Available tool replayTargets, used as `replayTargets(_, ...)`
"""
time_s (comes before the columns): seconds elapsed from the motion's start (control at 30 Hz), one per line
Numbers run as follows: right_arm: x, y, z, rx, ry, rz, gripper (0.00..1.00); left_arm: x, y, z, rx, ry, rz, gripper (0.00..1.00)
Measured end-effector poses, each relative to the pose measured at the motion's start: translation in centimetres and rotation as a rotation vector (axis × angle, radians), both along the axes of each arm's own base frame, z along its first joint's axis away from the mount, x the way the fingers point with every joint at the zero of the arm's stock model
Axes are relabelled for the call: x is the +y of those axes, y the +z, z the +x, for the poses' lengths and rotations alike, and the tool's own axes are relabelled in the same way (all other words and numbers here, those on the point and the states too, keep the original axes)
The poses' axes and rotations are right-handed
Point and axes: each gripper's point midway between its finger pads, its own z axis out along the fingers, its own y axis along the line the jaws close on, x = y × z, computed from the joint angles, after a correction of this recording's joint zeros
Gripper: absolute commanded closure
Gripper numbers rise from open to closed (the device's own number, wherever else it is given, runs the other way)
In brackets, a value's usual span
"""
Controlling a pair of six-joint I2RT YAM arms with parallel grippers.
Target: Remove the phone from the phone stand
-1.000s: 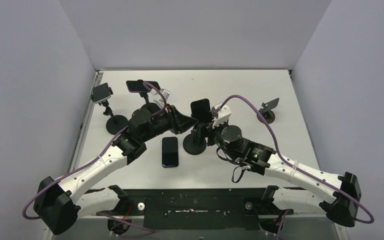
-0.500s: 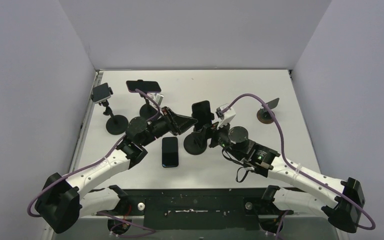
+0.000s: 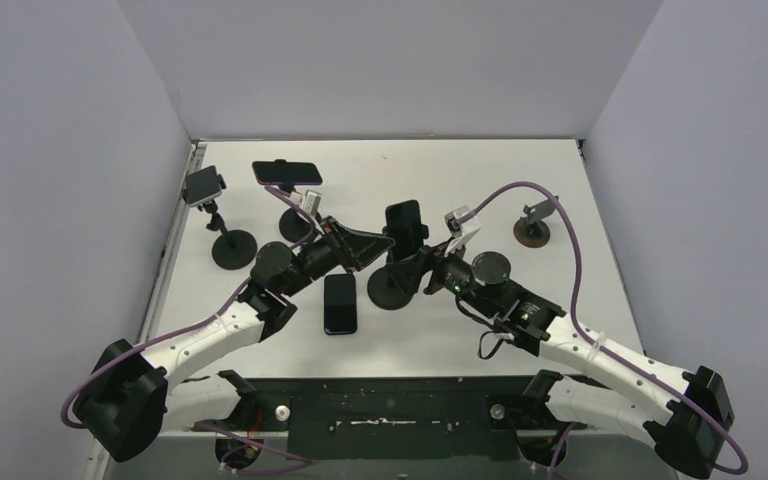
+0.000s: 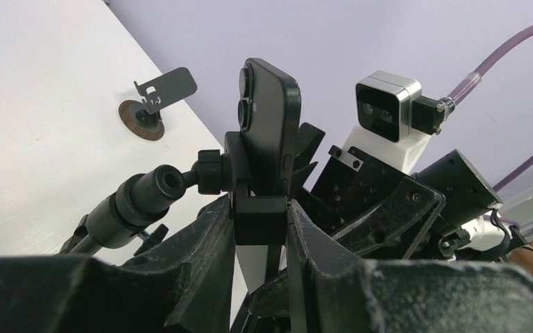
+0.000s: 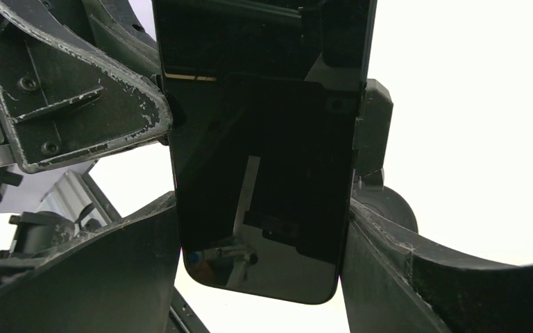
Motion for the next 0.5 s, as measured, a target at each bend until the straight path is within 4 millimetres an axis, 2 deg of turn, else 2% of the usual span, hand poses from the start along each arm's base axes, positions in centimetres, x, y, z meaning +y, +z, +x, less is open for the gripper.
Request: replayTargets(0.5,0.15,0.39,-0.61,0.014,0.053,0.080,1.00,0.42,-0.01,-0.44,-0.020,0.000,-0.054,1.00)
